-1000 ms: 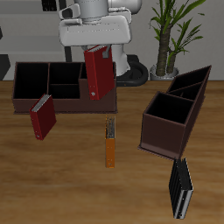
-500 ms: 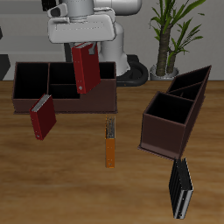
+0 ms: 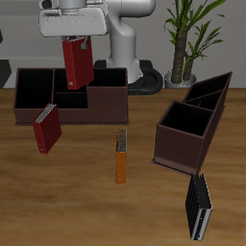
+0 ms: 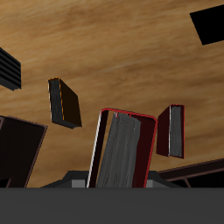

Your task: Place the left red book into the back desk caddy's left compartment

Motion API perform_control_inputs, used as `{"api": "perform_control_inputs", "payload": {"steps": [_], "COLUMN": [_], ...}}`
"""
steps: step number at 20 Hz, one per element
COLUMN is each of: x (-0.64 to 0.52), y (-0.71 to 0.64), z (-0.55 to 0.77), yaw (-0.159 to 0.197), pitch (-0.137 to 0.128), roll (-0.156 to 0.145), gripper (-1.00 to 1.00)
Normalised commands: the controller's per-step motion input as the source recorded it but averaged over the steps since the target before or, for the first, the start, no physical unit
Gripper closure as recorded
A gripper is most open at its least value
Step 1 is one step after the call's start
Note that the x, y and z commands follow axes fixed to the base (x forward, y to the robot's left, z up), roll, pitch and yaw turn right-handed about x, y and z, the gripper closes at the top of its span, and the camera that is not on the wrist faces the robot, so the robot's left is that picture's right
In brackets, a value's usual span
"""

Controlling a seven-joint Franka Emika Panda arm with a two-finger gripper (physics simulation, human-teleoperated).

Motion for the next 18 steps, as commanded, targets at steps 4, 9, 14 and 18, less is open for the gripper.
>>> {"api": "perform_control_inputs", "payload": {"steps": [4,9,14,18], "x": [-0.38,-0.31,-0.17,-0.31], "y": [-0.29,-0.4,-0.13,-0.26], "z": [-0.04,-0.07,0.04,0.2], "yaw": [0.024,0.058,0.06,0.127], "pitch": [-0.006,0.001,0.004,-0.023], "roll": [-0.015,-0.021,-0.016,-0.022], "gripper": [1.0,1.0,1.0,1.0]}}
